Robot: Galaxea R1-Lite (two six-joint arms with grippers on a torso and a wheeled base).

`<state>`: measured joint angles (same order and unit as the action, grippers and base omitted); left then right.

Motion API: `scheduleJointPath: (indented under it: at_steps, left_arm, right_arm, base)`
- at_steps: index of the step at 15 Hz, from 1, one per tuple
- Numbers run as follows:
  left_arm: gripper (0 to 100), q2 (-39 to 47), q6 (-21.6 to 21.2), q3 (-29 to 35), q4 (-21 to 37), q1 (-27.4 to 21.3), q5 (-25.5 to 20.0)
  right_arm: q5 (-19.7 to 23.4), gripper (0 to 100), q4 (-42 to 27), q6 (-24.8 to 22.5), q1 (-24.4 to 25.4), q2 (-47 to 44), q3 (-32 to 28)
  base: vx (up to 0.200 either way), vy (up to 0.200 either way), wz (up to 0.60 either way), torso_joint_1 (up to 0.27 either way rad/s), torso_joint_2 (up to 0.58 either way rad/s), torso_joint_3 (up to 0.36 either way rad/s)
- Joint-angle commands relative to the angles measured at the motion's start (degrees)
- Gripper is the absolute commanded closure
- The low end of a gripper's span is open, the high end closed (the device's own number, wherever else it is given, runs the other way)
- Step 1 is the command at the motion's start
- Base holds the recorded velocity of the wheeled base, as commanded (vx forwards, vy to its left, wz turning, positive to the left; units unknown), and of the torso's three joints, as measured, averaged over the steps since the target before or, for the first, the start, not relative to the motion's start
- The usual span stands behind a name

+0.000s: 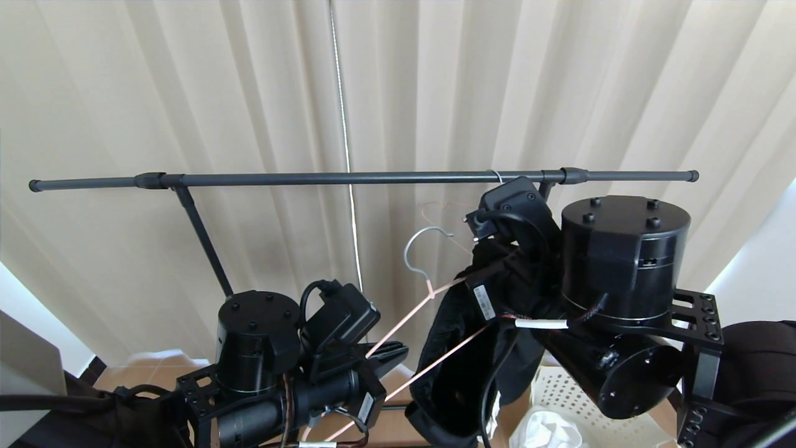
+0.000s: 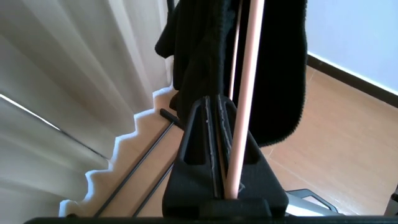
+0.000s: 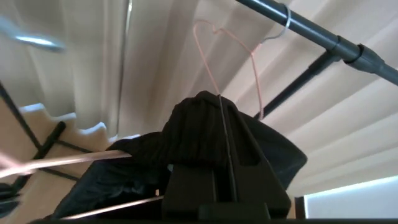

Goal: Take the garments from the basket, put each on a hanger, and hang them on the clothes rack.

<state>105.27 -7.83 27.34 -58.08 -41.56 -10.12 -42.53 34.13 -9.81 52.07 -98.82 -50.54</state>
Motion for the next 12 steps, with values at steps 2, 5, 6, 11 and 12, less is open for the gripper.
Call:
scheduleJointPath:
  at_steps: [2,5,6,11,12]
  left_arm:
    - [100,0.73,-0.08,0.17,-0.02,-0.01,0.01]
    - [100,0.82,-0.08,0.08,-0.46,-0.01,0.01]
    - [100,0.82,-0.08,0.08,-0.55,-0.01,0.19]
    - [100,0.55,-0.35,-0.54,-2.48,-0.45,1.15]
    - [100,0.55,-0.44,-0.71,-2.48,-0.45,1.07]
  right_arm:
    - [-0.09,100,-0.30,1.46,4.62,-0.24,-1.66]
    - [-0.09,100,-0.03,1.99,5.24,-0.68,-2.10]
    - [-0.01,100,0.06,2.08,5.24,-0.68,-2.10]
    - [-1.68,0,0.14,4.63,4.89,-0.06,-2.63]
    - [-2.03,0,0.14,4.89,4.18,0.03,-2.81]
  base:
    - [0.000,0.000,0.00,0.000,0.00,0.000]
    - [0.000,0.000,0.00,0.000,0.00,0.000]
    - [0.000,0.000,0.00,0.000,0.00,0.000]
    - [0.000,0.000,0.00,0.000,0.00,0.000]
    - [0.000,0.000,0.00,0.000,0.00,0.000]
